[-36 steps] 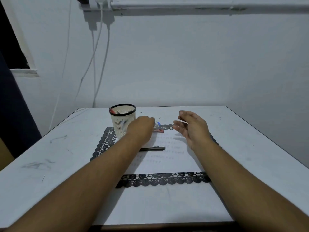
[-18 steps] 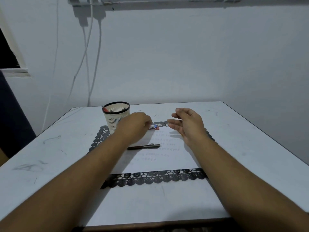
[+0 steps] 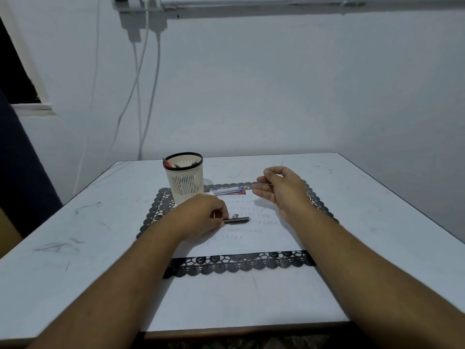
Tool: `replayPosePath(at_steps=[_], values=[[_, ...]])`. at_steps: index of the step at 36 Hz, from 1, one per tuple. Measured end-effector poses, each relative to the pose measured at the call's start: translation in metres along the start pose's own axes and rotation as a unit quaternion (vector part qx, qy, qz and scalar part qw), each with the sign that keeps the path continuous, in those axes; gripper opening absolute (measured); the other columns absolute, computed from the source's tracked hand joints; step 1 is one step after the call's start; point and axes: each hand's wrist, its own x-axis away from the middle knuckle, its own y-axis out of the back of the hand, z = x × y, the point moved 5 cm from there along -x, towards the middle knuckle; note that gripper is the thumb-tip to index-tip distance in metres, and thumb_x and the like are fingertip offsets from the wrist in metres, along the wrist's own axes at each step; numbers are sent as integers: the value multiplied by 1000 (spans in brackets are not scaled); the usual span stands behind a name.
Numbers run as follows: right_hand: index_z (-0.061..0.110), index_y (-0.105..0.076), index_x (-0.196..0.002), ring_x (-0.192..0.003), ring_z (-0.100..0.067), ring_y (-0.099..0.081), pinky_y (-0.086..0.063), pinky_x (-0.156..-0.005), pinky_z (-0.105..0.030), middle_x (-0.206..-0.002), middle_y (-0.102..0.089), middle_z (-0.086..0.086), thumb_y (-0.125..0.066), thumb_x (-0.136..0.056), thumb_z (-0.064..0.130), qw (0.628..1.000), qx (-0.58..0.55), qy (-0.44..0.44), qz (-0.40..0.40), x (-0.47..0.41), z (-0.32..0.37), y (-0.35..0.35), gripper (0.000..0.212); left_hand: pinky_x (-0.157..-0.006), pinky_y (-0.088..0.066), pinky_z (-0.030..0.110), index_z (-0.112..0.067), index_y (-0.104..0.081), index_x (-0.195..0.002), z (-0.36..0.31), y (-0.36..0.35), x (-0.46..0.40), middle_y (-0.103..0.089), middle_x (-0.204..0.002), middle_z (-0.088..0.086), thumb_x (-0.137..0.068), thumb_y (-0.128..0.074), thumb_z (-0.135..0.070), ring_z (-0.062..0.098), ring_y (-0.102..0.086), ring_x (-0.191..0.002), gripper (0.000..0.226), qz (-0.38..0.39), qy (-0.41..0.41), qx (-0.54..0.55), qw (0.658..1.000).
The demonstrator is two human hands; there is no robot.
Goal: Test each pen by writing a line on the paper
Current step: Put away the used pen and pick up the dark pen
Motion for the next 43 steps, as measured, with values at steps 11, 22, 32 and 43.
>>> replayPosePath(at_steps=[11,22,32,43], values=[[6,-62,-107,-66,-26,-74,-63,-60,-36,-92,-67,-14,-58,-106,11,998,12,46,33,10,8,-9,7,-69,-45,13,-29,-69,-92,14,16,8,-68,-89,-12,-96,-68,-13,-3,-59,-79,17,-96,-1,152,984],[6,-64,-100,-73,-32,-74,-66,-71,-44,-91,-70,-16,-64,-101,7,994,18,90,53,18,11,-22,1,-64,-42,8,-31,-66,-91,13,14,9,-68,-87,-10,-97,-68,-14,-5,-56,-70,18,-117,0,196,974],[4,-62,-101,-66,-24,-72,-62,-59,-32,-87,-68,-14,-60,-104,7,996,-14,82,-7,13,16,-9,4,-68,-41,34,-38,-50,-101,-14,-7,4,-56,-86,-6,-104,-52,-25,10,-49,-73,13,-34,-15,131,991],[4,-62,-104,-67,-24,-72,-66,-68,-38,-87,-68,-13,-61,-104,7,998,-24,51,-18,7,13,-4,4,-72,-49,30,-33,-61,-91,-29,-16,7,-61,-90,-16,-98,-58,-39,0,-54,-83,10,-35,-35,-9,999]])
